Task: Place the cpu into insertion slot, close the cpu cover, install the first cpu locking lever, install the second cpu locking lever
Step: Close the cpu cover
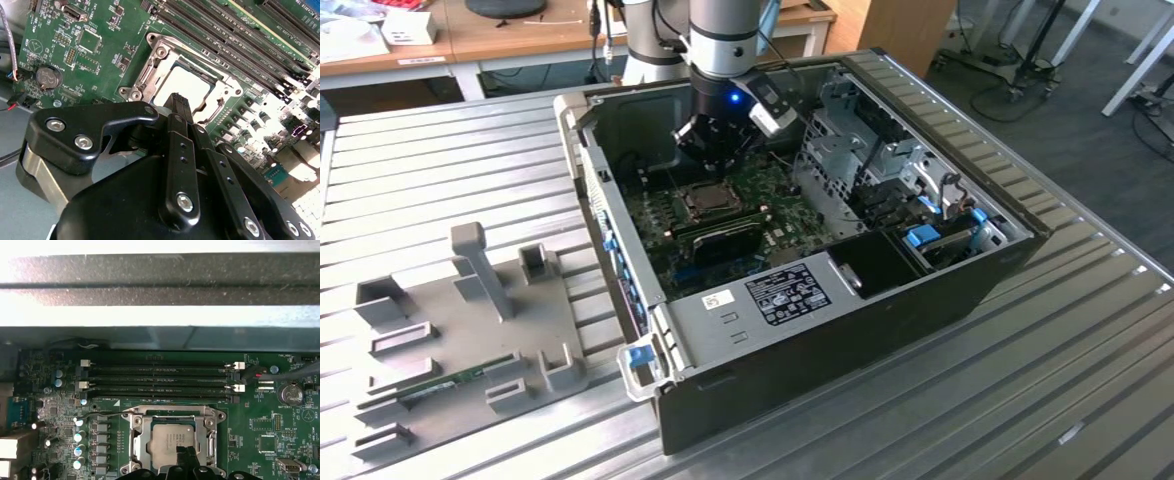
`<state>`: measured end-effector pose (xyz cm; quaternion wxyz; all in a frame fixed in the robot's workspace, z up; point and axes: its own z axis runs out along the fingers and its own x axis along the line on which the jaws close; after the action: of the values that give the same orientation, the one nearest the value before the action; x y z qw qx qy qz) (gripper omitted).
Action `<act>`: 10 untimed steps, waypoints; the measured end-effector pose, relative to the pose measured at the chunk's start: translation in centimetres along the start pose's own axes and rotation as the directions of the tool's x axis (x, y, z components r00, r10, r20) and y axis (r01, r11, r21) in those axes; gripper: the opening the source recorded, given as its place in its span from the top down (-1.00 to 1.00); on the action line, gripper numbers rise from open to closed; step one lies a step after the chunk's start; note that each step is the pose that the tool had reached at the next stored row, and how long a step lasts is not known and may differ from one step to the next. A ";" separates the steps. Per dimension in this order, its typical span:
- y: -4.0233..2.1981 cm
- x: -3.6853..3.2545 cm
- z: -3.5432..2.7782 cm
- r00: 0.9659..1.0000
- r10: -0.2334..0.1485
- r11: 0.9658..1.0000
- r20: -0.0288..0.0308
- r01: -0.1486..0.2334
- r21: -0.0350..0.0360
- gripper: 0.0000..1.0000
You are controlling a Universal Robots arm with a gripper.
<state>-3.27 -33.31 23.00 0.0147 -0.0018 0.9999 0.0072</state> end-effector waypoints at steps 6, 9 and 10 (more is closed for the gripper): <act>0.00 0.00 0.00 1.000 0.000 1.000 0.002 0.000 0.000 0.80; 0.00 0.01 0.00 1.000 0.000 1.000 0.002 0.000 0.000 0.80; 0.00 0.04 0.00 1.000 0.000 1.000 0.002 0.000 0.000 0.80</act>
<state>-3.31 -33.31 23.00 0.0156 -0.0018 0.9999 0.0072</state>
